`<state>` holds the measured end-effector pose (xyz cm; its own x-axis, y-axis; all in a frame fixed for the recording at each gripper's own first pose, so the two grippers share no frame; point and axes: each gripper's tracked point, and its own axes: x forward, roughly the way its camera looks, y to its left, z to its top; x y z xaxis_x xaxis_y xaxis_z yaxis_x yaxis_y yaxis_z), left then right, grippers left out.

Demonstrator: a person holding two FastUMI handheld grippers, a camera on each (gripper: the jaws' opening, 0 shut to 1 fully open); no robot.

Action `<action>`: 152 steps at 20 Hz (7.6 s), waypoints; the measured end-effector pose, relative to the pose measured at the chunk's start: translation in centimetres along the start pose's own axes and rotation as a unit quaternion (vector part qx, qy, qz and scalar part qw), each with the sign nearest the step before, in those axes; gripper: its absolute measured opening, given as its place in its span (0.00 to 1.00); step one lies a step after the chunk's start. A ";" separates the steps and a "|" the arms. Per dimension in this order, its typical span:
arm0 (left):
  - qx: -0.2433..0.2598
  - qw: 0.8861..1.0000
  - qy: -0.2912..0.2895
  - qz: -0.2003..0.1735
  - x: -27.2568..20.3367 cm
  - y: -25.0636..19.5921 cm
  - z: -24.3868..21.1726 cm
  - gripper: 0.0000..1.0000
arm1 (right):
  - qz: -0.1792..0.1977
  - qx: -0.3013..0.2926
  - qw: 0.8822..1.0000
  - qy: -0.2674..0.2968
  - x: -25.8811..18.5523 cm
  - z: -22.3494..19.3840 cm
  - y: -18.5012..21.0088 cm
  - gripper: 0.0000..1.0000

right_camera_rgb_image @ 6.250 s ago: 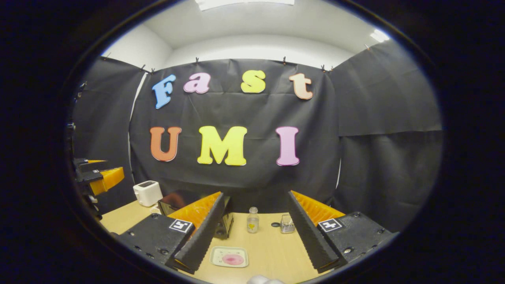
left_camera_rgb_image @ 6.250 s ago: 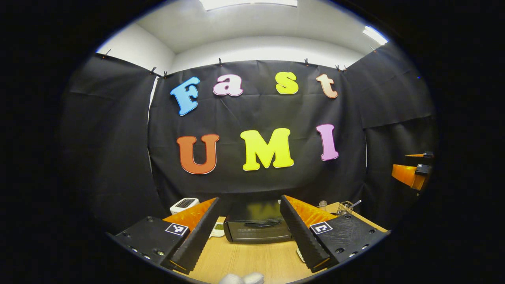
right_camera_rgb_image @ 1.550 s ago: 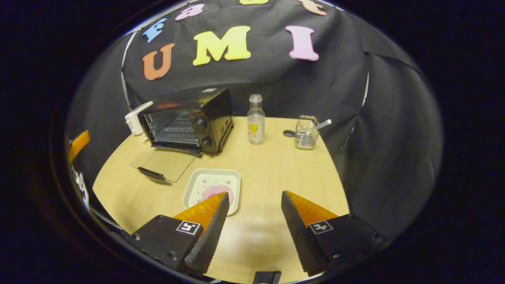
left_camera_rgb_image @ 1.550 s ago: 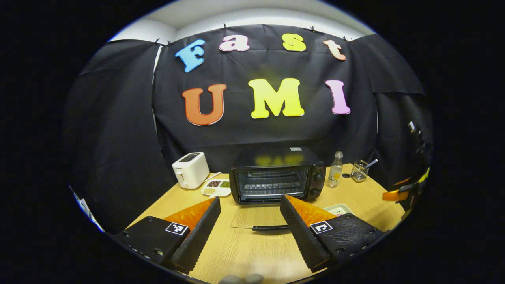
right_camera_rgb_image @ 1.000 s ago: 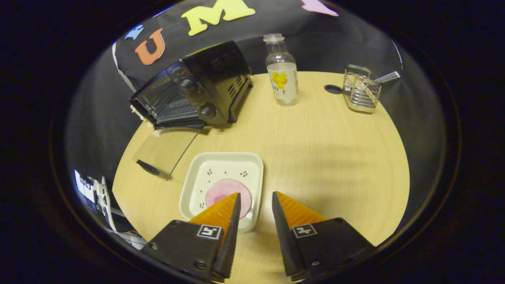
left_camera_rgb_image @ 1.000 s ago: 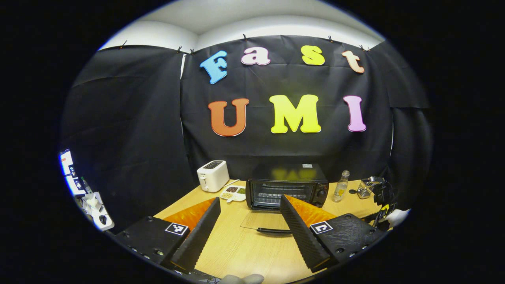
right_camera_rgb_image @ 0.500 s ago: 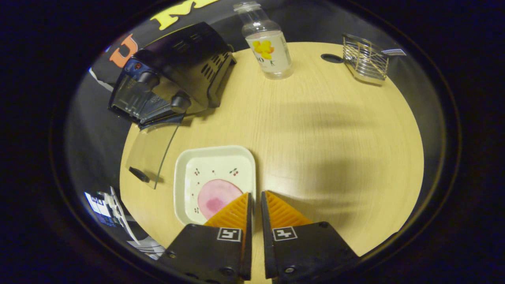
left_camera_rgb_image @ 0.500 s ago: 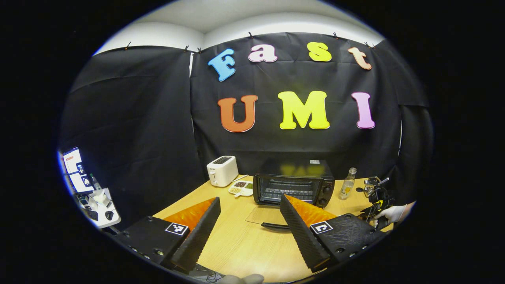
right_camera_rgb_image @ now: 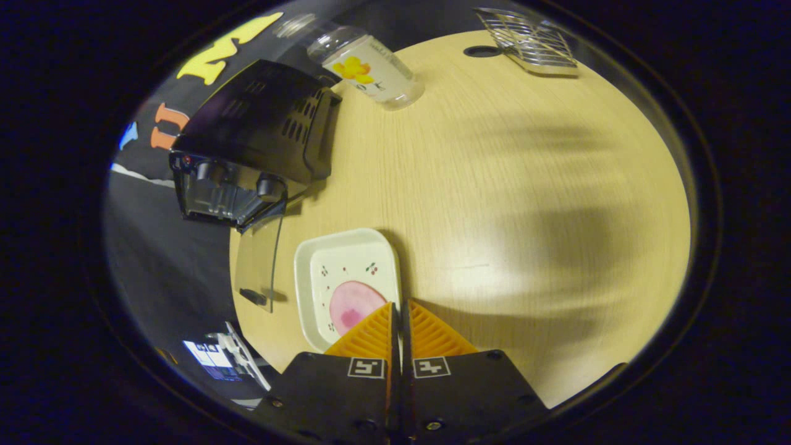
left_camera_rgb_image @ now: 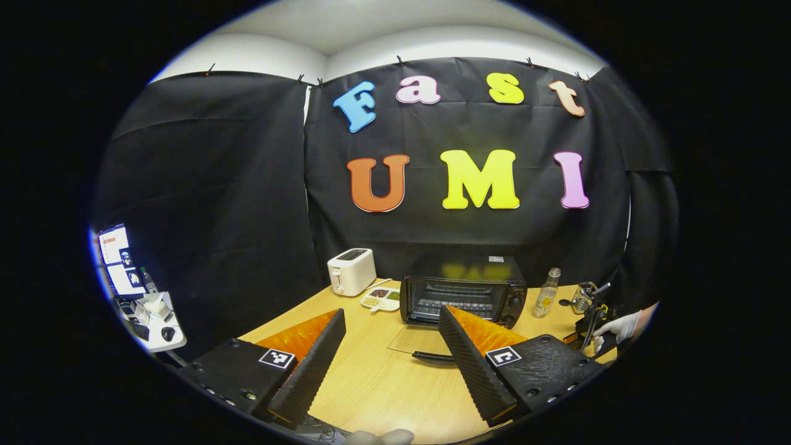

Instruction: Open the electric oven with the left hand, put the food in, and close the electric oven.

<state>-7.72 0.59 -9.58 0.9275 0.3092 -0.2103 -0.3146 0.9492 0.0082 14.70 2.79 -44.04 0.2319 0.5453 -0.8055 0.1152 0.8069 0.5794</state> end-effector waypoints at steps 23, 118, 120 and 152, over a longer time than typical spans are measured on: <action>0.034 0.991 0.005 -0.130 7.0 3.7 2.2 0.96 | 0.118 0.197 0.954 -0.195 -4.3 -5.9 15.1 0.04; 0.072 0.959 0.214 -0.171 18.6 -11.5 -29.2 0.97 | -0.213 -0.260 0.853 -0.399 -24.7 -3.7 8.9 0.99; 0.072 0.959 0.214 -0.173 18.7 -11.6 -28.8 0.97 | -0.213 -0.258 0.853 -0.400 -24.9 -3.7 9.1 0.99; 0.083 0.974 0.092 -0.190 26.2 -13.8 -12.6 0.96 | -0.167 -0.223 0.852 -0.444 -26.2 -2.9 12.1 0.99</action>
<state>18.36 -5.18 -27.47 0.9137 -0.0665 -0.4009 0.0950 0.9942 0.0514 7.25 -1.07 -16.30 0.9195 0.0413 -0.3910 -0.0140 0.9973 0.0725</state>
